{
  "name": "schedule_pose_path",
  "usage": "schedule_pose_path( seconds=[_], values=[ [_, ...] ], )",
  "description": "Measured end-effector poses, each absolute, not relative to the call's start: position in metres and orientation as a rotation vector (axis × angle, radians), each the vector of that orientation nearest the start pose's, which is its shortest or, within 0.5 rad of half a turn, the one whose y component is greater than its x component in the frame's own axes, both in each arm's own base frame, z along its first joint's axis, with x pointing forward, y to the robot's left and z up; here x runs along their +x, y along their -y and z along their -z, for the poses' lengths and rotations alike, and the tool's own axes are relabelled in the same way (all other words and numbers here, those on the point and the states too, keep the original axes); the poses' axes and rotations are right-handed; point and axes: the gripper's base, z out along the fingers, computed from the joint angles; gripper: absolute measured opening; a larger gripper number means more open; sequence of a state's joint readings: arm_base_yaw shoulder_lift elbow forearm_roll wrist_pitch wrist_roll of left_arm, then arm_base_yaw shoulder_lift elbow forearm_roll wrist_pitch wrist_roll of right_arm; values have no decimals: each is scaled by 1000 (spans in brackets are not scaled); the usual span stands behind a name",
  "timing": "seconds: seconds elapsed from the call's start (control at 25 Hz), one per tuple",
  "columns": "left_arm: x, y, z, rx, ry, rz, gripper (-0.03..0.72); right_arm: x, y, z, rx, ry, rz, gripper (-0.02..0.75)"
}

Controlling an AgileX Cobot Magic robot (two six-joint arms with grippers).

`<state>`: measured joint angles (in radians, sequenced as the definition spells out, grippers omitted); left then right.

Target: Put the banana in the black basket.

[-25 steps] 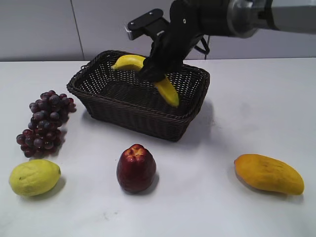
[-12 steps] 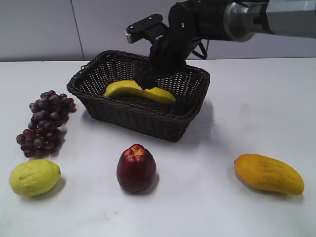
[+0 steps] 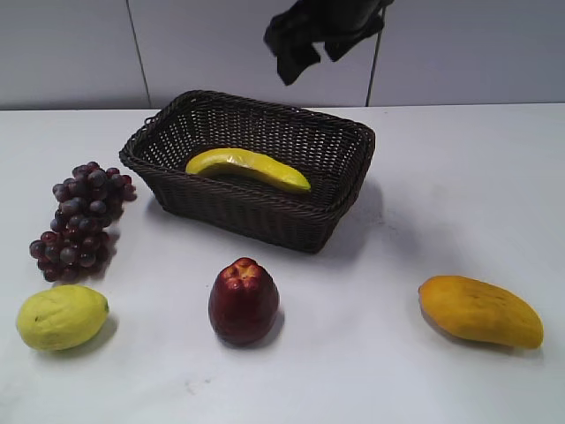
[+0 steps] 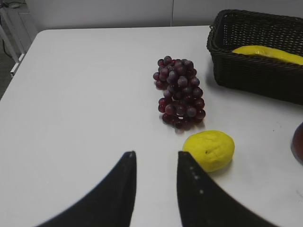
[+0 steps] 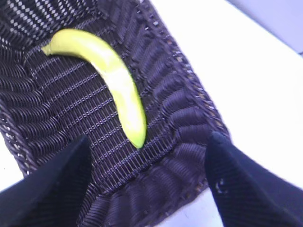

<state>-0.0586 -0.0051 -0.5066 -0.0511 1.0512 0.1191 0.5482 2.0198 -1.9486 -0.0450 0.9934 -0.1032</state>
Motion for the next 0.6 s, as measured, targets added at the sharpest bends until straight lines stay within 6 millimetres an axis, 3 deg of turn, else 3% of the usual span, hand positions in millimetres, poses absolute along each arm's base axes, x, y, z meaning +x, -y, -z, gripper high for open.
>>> schedule_pose_path(
  seconds=[0.28, 0.44, 0.6],
  values=[
    [-6, 4, -280, 182, -2014, 23, 221, 391, -148, -372, -544, -2451, -73, 592],
    [-6, 4, -280, 182, -2014, 23, 221, 388, -96, -386, -339, -2527, -38, 592],
    [-6, 4, -280, 182, -2014, 23, 221, 379, -68, -389, -220, -2557, -20, 592]
  ],
)
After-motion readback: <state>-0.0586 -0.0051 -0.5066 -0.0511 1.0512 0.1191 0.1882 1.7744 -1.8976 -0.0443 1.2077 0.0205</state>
